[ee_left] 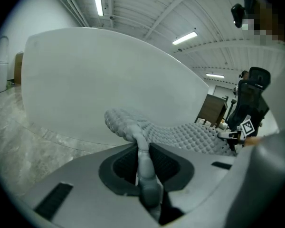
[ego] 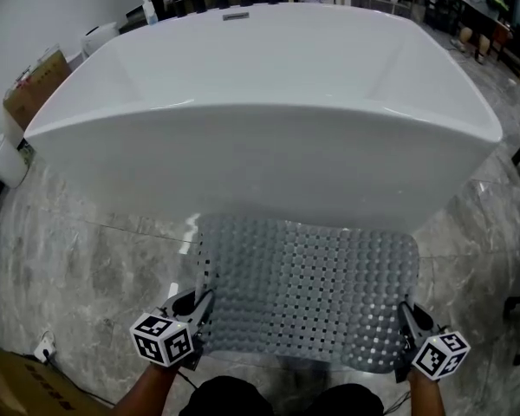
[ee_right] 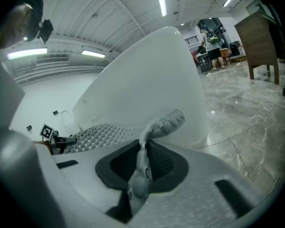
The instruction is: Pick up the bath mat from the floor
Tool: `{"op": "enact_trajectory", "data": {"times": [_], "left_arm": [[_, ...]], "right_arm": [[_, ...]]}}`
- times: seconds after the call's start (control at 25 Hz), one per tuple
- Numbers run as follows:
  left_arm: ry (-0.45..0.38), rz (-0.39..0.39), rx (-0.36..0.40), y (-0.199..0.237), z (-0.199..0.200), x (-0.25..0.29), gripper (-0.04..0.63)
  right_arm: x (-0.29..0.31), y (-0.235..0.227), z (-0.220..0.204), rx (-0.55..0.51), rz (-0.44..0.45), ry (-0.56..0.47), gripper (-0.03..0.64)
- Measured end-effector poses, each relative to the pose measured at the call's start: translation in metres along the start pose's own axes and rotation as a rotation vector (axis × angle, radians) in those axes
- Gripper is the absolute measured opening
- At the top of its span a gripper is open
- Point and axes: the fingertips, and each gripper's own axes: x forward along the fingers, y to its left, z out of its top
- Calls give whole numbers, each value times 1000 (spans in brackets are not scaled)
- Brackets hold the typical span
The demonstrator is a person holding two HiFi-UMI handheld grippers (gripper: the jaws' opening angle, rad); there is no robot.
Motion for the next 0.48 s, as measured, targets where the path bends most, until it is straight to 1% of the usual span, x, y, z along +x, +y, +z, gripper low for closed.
{"op": "enact_trajectory", "data": {"times": [0.12, 0.48], "left_arm": [[-15, 4, -12, -10, 22, -19, 61], [-22, 31, -17, -37, 88, -81, 58]], "right_arm": [[-13, 14, 23, 2, 3, -10, 48], [-53, 59, 96, -12, 10, 5, 48]]}}
